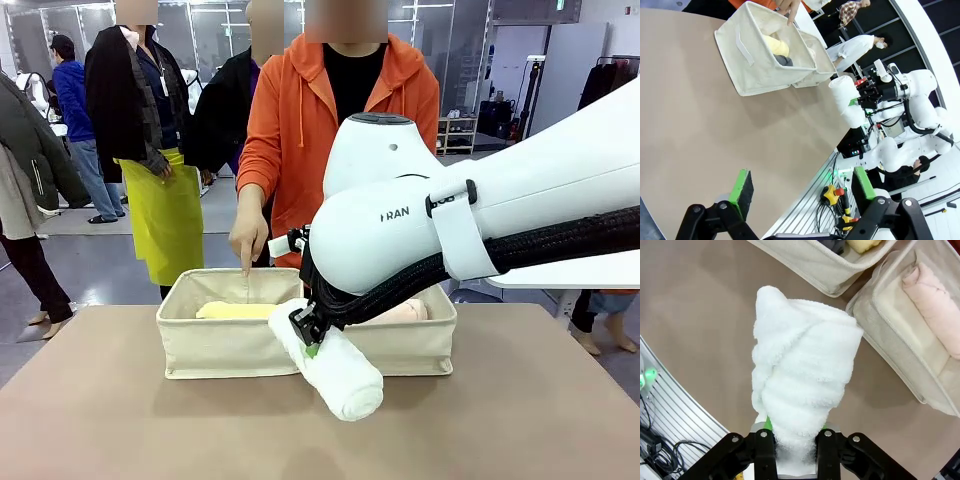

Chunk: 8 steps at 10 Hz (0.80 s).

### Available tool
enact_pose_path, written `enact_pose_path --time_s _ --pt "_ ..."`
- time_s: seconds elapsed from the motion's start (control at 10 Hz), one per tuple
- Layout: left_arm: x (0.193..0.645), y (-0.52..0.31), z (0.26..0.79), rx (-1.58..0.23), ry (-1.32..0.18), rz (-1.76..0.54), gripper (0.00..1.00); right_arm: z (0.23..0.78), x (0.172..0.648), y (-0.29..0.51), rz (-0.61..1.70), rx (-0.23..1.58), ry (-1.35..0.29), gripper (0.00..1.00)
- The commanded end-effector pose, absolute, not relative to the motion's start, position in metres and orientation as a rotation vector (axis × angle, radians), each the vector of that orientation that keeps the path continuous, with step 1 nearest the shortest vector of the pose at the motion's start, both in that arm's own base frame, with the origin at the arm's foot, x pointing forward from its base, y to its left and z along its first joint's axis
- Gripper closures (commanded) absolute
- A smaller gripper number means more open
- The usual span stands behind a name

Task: Divide the towels into two baskets.
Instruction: Pick up one hotel-folded towel from the bottom of the table and place it in the Fabric basket indicated by the person.

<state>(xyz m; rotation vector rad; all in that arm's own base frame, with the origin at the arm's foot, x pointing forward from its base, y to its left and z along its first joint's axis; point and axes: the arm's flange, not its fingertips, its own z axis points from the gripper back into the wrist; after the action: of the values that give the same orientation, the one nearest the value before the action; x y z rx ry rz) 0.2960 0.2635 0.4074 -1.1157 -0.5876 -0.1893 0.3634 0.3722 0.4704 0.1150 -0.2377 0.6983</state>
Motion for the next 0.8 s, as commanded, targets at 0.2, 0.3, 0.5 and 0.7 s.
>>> enact_pose_path --time_s 0.2,0.3,0.5,0.7 --pt "0.293 0.264 0.410 -1.118 -0.606 -0.203 0.00 0.529 0.397 0.432 1.114 -0.071 -0.437 0.69" --pt "0.293 0.264 0.410 -1.118 -0.606 -0.203 0.00 0.539 0.415 0.458 1.255 -0.110 -0.452 0.69" --pt "0.293 0.264 0.410 -1.118 -0.606 -0.203 0.00 0.543 0.447 0.516 1.445 -0.138 -0.453 0.69" --pt "0.293 0.264 0.410 -1.118 -0.606 -0.203 0.00 0.519 0.471 0.559 1.555 -0.150 -0.496 0.69"
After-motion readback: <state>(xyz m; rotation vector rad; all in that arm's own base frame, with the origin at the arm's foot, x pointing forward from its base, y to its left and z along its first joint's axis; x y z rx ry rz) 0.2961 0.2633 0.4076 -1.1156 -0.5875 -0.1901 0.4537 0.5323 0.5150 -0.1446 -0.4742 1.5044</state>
